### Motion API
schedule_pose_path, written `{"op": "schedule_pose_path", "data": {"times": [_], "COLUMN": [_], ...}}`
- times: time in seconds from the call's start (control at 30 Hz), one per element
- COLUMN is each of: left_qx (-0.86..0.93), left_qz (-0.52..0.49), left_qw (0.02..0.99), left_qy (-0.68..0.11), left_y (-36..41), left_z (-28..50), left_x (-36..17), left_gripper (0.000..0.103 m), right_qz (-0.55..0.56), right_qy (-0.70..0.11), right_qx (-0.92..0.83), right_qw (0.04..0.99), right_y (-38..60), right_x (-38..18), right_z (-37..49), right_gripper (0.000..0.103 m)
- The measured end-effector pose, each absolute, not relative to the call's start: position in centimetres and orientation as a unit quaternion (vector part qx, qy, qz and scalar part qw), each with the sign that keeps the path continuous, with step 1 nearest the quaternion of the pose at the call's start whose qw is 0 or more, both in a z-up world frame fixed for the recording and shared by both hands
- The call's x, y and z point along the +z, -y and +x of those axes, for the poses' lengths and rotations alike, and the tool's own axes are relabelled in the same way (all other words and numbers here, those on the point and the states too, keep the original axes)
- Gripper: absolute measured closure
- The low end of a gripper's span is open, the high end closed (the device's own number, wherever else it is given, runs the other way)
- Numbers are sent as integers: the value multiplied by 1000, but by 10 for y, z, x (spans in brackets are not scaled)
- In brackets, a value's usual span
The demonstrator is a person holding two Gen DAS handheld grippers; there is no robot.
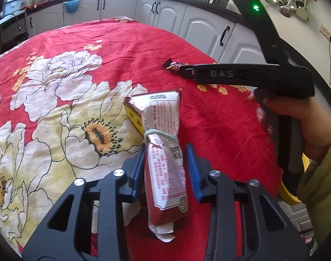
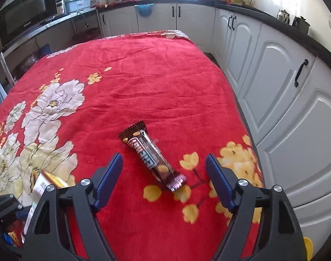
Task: Collect trash
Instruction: 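Grasp the paper snack packet with the left tool while the right tool grasps the chocolate bar, then carry the chocolate bar with the right tool into the bin while the left tool carries the packet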
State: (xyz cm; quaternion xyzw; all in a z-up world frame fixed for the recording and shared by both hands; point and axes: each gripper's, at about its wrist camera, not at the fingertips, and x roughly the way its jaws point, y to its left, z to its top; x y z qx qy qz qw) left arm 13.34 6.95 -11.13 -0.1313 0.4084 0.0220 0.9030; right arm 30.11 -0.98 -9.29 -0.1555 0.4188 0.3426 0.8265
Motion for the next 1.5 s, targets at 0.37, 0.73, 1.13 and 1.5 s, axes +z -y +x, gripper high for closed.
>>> {"op": "schedule_pose_path", "data": {"times": [0.37, 0.73, 1.13, 1.5], "left_qx": [18, -6, -40, -73], "left_qz": [-133, -127, -105, -79], "left_qw": [903, 912, 924, 933], "left_qy": [-408, -389, -365, -344], "left_y": [-70, -56, -19, 18], "left_z": [132, 122, 115, 111], "left_x": [-110, -94, -69, -50], "left_gripper": [79, 79, 79, 79], "right_qz": [-120, -56, -8, 29], "right_qy": [-432, -431, -422, -404], "right_qx": [326, 329, 309, 273], "right_qw": [832, 838, 852, 873], "right_y": [32, 91, 162, 226], "right_x": [-101, -102, -93, -78], "right_z": [293, 241, 189, 163], "right_gripper": [88, 88, 88, 88]}}
